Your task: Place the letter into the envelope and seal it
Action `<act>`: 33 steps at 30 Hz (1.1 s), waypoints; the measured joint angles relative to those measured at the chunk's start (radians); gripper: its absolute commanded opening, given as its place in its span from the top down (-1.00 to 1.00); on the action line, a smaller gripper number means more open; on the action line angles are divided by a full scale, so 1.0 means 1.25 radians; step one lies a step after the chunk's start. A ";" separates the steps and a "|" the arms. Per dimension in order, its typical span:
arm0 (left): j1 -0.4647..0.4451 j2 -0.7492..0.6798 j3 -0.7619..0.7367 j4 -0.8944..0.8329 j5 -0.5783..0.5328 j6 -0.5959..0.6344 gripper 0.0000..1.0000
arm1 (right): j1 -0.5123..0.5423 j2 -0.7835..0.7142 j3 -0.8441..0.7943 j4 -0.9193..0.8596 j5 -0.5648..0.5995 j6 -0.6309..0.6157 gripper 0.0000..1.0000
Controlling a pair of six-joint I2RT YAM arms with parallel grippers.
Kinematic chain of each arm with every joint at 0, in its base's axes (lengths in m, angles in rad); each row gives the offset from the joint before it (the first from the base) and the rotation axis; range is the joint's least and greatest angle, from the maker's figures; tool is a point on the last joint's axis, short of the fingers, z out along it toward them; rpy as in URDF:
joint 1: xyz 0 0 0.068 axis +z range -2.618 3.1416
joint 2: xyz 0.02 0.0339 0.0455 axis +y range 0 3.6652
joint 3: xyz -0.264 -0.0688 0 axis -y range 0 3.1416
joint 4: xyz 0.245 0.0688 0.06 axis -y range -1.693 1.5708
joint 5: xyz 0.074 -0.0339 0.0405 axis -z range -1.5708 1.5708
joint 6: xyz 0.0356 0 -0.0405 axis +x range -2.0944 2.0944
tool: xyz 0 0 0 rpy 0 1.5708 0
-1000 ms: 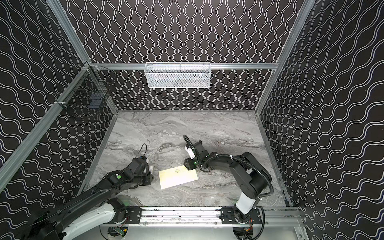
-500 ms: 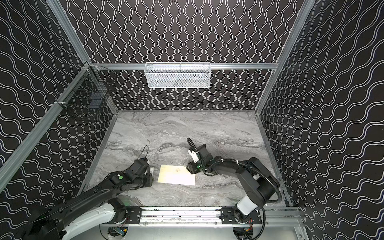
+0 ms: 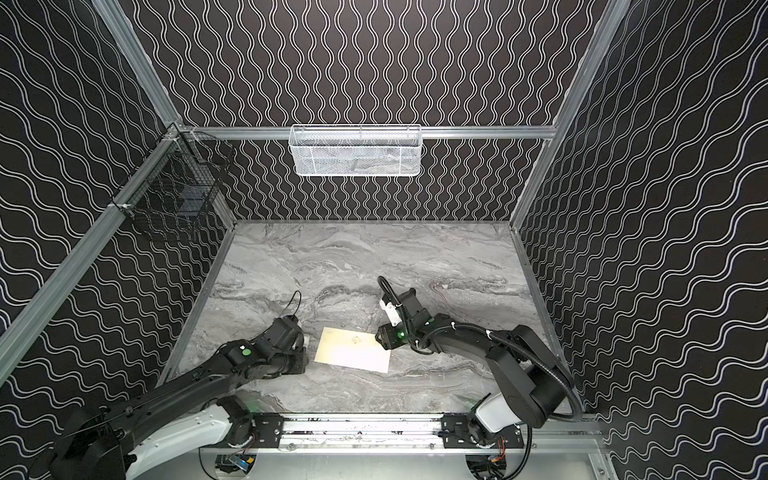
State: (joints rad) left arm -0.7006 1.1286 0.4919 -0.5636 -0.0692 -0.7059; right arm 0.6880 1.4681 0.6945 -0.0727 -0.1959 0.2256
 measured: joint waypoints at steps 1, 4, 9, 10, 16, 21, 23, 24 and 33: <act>0.000 0.001 0.000 0.004 -0.003 0.001 1.00 | 0.001 -0.020 0.001 -0.002 0.005 0.005 -0.23; -0.001 0.027 0.011 0.008 -0.027 0.007 1.00 | 0.004 -0.102 -0.016 -0.021 0.035 0.043 -0.24; -0.001 0.163 0.080 0.021 -0.103 0.029 1.00 | 0.010 -0.203 -0.047 -0.052 0.071 0.095 -0.25; -0.001 0.186 0.086 0.024 -0.113 0.029 1.00 | 0.011 -0.211 -0.049 -0.056 0.079 0.100 -0.26; -0.002 0.254 0.083 0.031 -0.132 0.024 0.98 | 0.011 -0.221 -0.051 -0.081 0.107 0.106 -0.29; -0.002 0.266 0.082 0.031 -0.133 0.017 0.52 | 0.011 -0.221 -0.045 -0.082 0.107 0.103 -0.29; -0.002 0.273 0.082 0.031 -0.133 0.017 0.35 | 0.010 -0.222 -0.045 -0.082 0.107 0.103 -0.29; -0.002 0.276 0.082 0.031 -0.133 0.017 0.30 | 0.010 -0.224 -0.045 -0.083 0.107 0.103 -0.29; -0.002 0.284 0.083 0.036 -0.132 0.017 0.05 | 0.010 -0.243 -0.042 -0.090 0.107 0.096 -0.30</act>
State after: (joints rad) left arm -0.7025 1.4841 0.5961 -0.5182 -0.2340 -0.6849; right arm 0.7002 1.1648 0.6426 -0.1848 -0.0624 0.3454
